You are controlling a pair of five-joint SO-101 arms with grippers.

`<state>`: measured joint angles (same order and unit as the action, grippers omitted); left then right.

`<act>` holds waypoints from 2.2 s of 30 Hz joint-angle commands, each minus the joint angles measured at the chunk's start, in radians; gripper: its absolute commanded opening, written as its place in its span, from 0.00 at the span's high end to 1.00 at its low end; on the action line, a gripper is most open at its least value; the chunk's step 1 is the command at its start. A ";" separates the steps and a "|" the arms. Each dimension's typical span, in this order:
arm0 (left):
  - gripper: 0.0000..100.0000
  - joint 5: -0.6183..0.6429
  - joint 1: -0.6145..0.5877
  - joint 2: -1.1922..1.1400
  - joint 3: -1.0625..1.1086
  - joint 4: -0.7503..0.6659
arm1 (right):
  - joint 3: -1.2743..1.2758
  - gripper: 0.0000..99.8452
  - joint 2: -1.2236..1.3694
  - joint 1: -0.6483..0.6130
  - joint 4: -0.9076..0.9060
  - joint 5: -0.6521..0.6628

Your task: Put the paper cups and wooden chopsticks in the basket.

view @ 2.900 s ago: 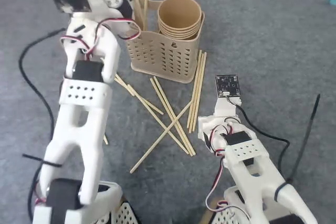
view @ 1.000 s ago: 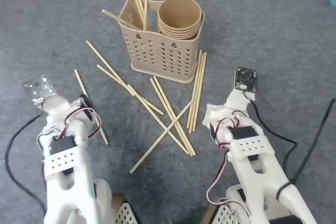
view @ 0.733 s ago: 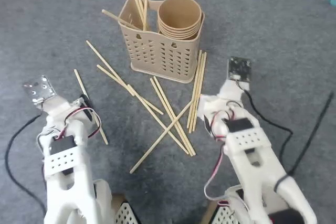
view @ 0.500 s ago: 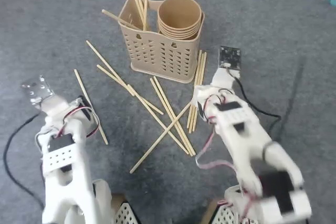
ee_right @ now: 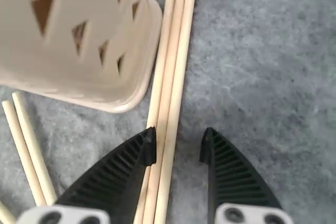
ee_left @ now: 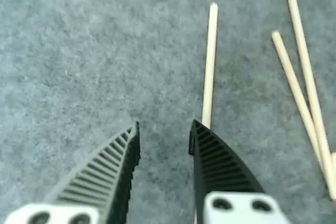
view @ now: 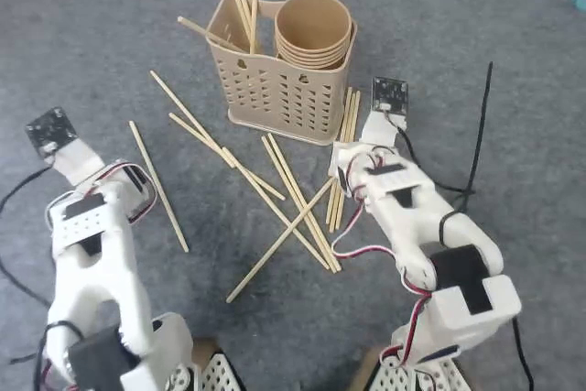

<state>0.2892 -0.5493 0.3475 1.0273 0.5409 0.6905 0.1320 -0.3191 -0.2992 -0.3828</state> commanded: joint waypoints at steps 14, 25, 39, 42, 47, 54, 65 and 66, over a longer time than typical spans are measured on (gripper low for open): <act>0.85 0.000 -0.029 -0.002 -0.047 -0.020 | -0.474 0.89 0.255 0.059 -0.536 -0.009; 0.85 0.000 -0.028 -0.002 -0.045 -0.021 | -0.471 0.94 0.257 0.179 -0.604 0.110; 0.85 0.000 -0.028 -0.002 -0.044 -0.021 | -0.503 0.99 0.266 0.180 -0.575 0.112; 0.85 0.000 -0.028 -0.002 -0.044 -0.021 | -0.503 0.99 0.255 0.225 -0.613 0.112; 0.85 0.000 -0.026 -0.002 -0.044 -0.023 | -0.500 0.99 0.162 0.292 -0.728 0.112; 0.85 0.000 -0.025 -0.002 -0.044 -0.023 | -0.500 0.99 -0.127 0.328 -0.895 0.155; 0.85 0.000 -0.025 -0.002 -0.044 -0.023 | -0.500 0.99 -0.595 0.282 -0.816 0.153; 0.85 0.000 -0.025 -0.002 -0.044 -0.023 | -0.500 0.99 -0.619 0.268 -0.786 0.153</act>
<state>0.2892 -0.5754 0.3460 1.0196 0.5439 0.2056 -0.3590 -0.0138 -1.1646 -0.2463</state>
